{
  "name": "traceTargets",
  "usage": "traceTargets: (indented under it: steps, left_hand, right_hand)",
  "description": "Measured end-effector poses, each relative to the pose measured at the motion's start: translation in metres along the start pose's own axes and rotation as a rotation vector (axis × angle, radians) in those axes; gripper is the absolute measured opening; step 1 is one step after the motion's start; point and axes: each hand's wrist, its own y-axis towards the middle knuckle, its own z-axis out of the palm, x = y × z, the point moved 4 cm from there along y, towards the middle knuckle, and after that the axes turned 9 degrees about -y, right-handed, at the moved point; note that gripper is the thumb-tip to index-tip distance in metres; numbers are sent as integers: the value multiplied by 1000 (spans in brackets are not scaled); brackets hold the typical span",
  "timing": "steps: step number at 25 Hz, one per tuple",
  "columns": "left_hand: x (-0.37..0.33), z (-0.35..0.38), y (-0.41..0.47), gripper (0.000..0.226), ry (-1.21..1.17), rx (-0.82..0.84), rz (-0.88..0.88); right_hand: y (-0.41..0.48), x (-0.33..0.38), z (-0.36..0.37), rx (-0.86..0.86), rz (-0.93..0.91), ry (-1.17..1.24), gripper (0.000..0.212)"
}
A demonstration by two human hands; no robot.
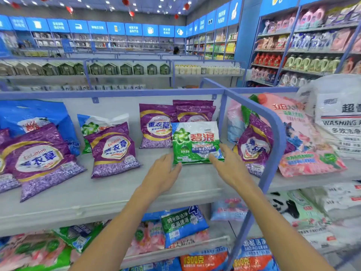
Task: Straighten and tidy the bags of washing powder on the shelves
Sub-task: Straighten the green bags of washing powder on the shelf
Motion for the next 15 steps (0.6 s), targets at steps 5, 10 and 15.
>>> traceTargets:
  steps: [5,10,15]
  left_hand:
    - [4,12,61,54,-324,-69,-198]
    - [15,32,111,43,-777,-179,-492]
    - [23,33,120,35,-967,-198,-604]
  right_hand:
    - [49,-22,7,35,28,-15,50]
    - [63,-38,10,24,-1,15,44]
    - [63,-42,14,18,-39,62,35]
